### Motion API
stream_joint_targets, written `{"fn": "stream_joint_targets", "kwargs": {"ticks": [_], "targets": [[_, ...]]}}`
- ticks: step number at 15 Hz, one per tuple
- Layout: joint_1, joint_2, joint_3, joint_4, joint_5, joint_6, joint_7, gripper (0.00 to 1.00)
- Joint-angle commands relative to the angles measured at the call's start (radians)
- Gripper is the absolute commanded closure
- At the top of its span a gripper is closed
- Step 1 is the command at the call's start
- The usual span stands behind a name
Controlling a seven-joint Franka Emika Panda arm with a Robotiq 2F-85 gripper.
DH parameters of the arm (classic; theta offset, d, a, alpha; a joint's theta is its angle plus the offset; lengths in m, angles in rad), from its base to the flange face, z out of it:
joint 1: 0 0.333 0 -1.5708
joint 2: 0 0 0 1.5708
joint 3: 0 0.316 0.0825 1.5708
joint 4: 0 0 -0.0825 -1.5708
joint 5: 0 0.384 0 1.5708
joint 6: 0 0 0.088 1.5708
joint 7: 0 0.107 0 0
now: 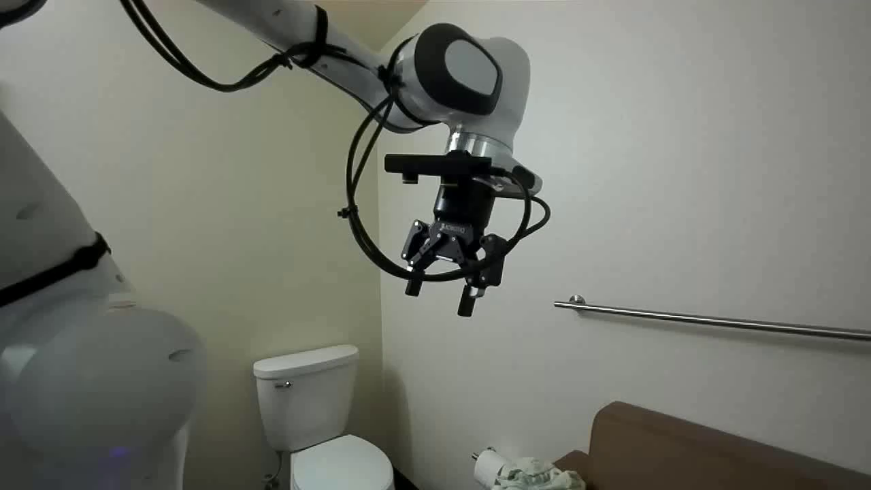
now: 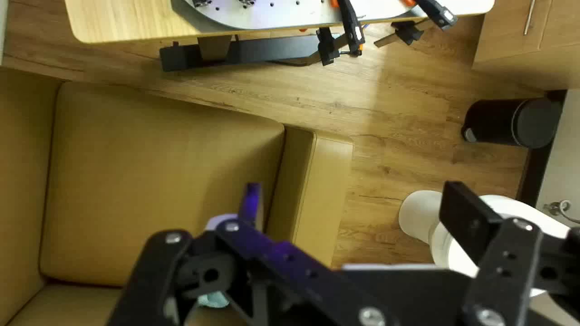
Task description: Wipe the side of the chair with the cloth on the armrest
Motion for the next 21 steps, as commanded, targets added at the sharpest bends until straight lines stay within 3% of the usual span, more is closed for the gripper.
{"fn": "stream_joint_targets", "kwargs": {"ticks": [1,11,15,18,21], "targets": [[-0.032,0.007,0.025,0.002,0.012,-0.001,-0.014,0.00],[-0.034,0.015,0.012,-0.011,0.020,0.016,-0.026,0.00],[-0.022,0.073,-0.044,-0.134,0.047,0.188,-0.129,0.00],[0.015,0.219,-0.060,-0.184,0.095,0.390,-0.228,0.00],[0.064,0.396,-0.034,-0.190,0.232,0.624,-0.299,0.00]]}}
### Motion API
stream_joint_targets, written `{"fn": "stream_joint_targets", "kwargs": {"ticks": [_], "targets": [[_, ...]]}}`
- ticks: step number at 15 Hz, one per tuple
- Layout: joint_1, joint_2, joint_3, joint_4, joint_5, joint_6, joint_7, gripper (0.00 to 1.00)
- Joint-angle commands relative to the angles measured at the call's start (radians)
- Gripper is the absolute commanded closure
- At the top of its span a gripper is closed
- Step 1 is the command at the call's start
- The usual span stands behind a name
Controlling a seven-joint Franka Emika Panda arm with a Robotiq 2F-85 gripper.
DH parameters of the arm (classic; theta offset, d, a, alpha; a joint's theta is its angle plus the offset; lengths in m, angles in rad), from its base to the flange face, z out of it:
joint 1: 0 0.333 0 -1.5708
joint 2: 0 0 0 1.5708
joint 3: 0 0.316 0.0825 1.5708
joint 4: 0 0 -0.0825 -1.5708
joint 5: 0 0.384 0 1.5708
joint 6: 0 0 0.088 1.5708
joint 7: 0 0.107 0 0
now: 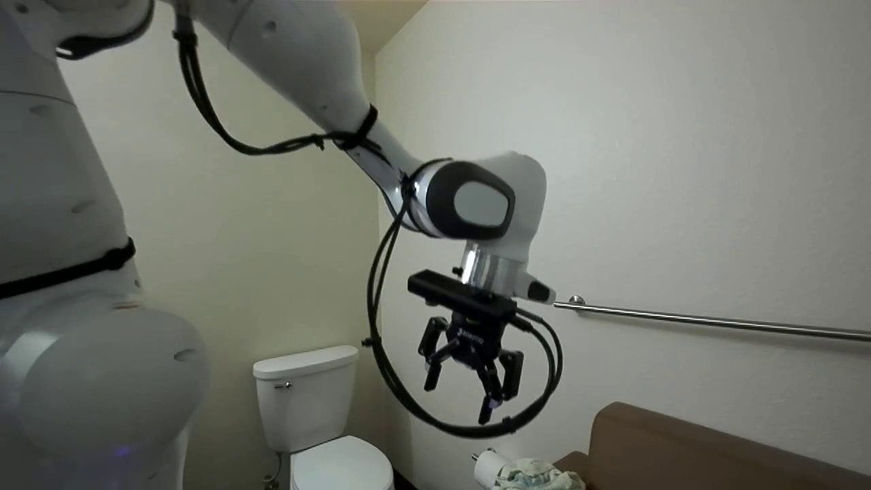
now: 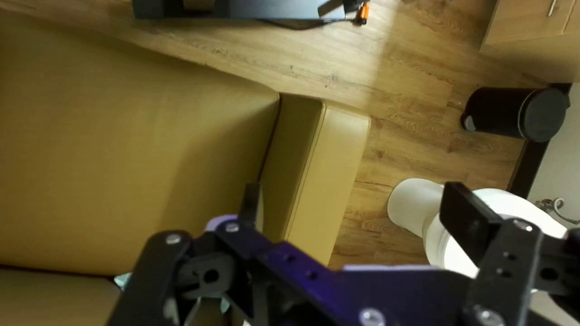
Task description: Wipe the side of the chair with the cloth on the armrest
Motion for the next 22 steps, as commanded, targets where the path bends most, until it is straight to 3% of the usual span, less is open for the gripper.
{"fn": "stream_joint_targets", "kwargs": {"ticks": [1,5,6,8,11,12,13,14,19,22], "targets": [[0.056,0.239,0.053,0.035,0.161,0.226,-0.099,0.00],[0.084,0.463,0.217,0.162,0.247,0.418,-0.036,0.00],[0.084,0.516,0.262,0.210,0.230,0.459,0.006,0.00],[0.102,0.608,0.314,0.301,0.092,0.566,0.175,0.00],[0.279,0.740,0.155,0.464,-0.146,0.576,0.440,0.00],[0.294,0.766,0.148,0.511,-0.203,0.537,0.520,0.00],[0.255,0.780,0.191,0.548,-0.244,0.484,0.577,0.00],[0.215,0.730,0.238,0.469,-0.208,0.547,0.505,0.00],[0.218,0.784,0.231,0.548,-0.246,0.501,0.566,0.00],[0.213,0.756,0.254,0.508,-0.249,0.597,0.561,0.00]]}}
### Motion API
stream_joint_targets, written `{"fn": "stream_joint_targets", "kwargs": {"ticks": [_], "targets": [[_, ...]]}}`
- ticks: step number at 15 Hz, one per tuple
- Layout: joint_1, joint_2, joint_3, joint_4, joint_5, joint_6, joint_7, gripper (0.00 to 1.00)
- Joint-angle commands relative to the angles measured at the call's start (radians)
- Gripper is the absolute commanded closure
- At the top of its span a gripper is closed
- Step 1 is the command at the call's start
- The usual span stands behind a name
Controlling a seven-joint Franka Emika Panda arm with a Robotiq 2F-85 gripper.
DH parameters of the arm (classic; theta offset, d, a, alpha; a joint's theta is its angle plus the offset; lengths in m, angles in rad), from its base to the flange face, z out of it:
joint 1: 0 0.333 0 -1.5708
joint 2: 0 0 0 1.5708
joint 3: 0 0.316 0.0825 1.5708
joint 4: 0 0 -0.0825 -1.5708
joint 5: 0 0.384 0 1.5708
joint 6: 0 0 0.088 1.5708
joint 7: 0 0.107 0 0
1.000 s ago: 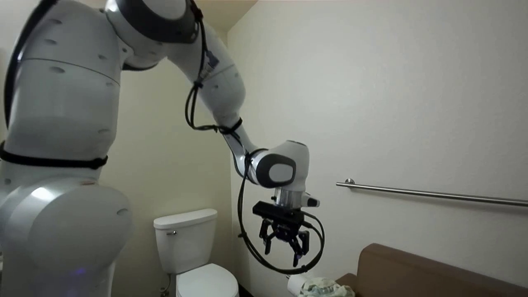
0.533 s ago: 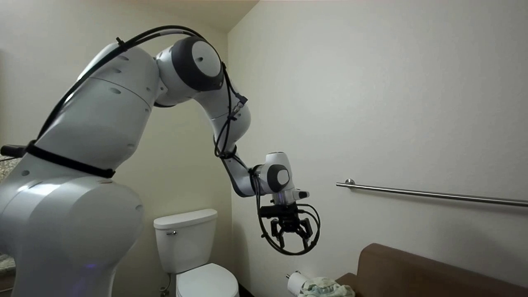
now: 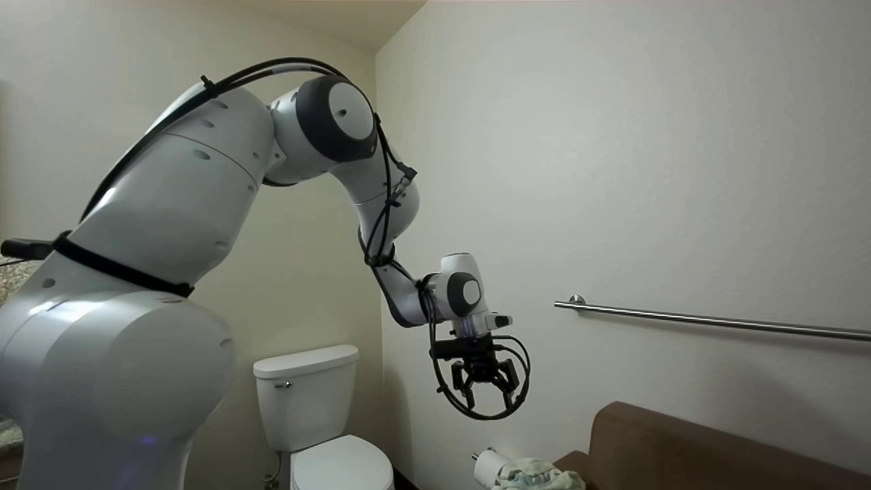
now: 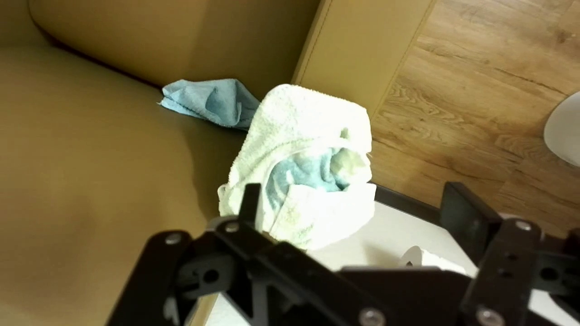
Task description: Wipe the side of the chair with the cloth on the armrest
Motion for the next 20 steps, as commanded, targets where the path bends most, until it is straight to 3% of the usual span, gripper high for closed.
{"fn": "stream_joint_targets", "kwargs": {"ticks": [1,5,11,13,17,20], "targets": [[-0.044,-0.010,0.055,-0.018,-0.022,0.083,-0.001,0.00],[-0.108,0.105,0.118,0.072,0.035,0.081,-0.038,0.00],[-0.132,0.302,0.117,0.191,0.019,0.115,-0.020,0.00],[-0.108,0.357,0.094,0.231,0.002,0.152,0.004,0.00],[0.011,0.460,-0.034,0.316,-0.063,0.175,0.097,0.00],[0.021,0.515,-0.045,0.358,-0.050,0.166,0.106,0.00]]}}
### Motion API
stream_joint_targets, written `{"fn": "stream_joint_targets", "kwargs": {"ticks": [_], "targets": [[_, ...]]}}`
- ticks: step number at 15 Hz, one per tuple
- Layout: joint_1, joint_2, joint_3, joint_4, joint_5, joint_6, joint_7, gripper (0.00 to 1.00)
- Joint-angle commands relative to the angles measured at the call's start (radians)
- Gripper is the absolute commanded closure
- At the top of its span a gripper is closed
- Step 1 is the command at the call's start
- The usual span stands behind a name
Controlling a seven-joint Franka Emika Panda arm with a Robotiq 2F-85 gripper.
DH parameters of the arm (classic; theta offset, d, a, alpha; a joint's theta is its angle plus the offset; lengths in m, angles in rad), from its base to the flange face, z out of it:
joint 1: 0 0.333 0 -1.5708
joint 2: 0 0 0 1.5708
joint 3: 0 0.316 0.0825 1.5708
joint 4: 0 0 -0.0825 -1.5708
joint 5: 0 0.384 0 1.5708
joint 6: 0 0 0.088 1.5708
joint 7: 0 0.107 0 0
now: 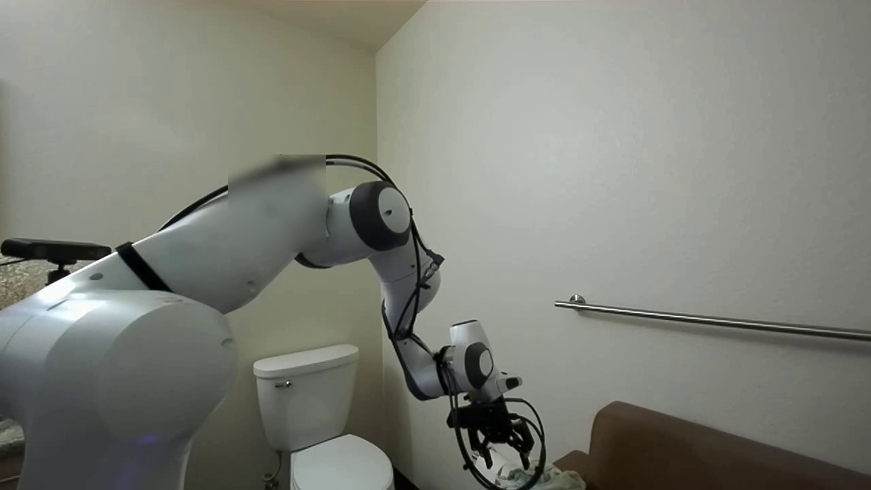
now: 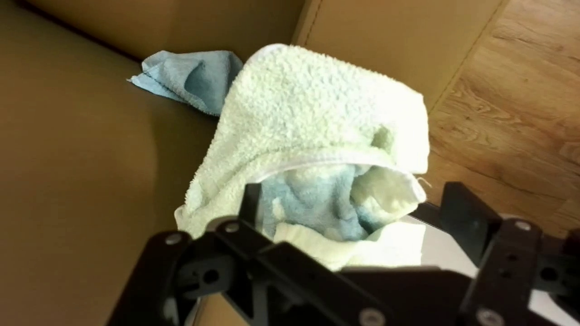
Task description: Wipe the side of the chair with the cloth on the armrest
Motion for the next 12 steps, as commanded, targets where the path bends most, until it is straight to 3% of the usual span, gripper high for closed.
{"fn": "stream_joint_targets", "kwargs": {"ticks": [1,5,6,8,12], "targets": [[-0.013,0.064,0.007,0.047,0.001,0.018,0.020,0.00],[-0.092,0.103,0.083,0.050,0.052,0.020,-0.025,0.03],[-0.112,0.109,0.101,0.046,0.064,0.022,-0.029,0.26],[-0.156,0.126,0.139,0.048,0.088,0.023,-0.047,0.30],[-0.205,0.147,0.194,0.070,0.119,0.021,-0.069,0.56]]}}
